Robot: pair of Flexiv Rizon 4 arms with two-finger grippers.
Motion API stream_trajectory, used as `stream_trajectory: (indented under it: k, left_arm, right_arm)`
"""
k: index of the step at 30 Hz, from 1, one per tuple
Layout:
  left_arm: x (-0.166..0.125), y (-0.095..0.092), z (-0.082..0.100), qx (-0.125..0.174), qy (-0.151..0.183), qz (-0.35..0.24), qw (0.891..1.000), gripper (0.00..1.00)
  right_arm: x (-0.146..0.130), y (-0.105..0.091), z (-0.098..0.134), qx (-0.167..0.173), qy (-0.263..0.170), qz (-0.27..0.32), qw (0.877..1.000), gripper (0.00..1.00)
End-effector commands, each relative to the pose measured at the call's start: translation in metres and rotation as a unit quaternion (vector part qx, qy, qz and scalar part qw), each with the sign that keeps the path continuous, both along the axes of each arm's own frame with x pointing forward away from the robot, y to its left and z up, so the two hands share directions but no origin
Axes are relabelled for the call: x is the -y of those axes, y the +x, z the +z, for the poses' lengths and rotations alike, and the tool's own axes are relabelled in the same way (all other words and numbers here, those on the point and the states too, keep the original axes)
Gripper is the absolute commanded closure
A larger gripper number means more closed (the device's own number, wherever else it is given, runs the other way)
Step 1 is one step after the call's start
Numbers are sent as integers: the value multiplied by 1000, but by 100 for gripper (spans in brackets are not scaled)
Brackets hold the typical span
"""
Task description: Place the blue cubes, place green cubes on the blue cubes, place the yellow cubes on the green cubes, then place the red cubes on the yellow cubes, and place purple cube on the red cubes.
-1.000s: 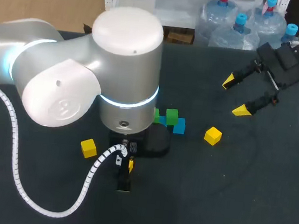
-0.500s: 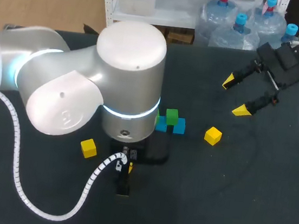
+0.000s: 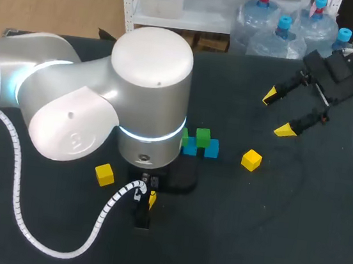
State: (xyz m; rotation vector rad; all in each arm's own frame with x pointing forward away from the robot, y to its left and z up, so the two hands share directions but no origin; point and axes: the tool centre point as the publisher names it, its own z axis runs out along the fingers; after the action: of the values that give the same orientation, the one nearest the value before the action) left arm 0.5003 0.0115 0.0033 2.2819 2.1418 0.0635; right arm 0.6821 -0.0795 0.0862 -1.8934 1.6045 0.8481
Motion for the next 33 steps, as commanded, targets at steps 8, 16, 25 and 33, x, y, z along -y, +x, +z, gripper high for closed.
stream_trajectory:
  k: [8, 16, 25, 33]
  left_arm:
    - [-2, 13, -4, -2, -9, -5, 1000, 0]
    - [-2, 15, -3, -5, -8, -7, 1000, 1]
    - [-1, 16, -5, -9, -12, -8, 1000, 57]
    - [2, 17, -5, -12, -7, -5, 1000, 0]
  right_arm:
    - [0, 0, 0, 0, 1, 0, 1000, 0]
    - [0, 0, 0, 0, 1, 0, 1000, 0]
    - [0, 0, 0, 0, 1, 0, 1000, 0]
    - [0, 0, 0, 0, 1, 0, 1000, 0]
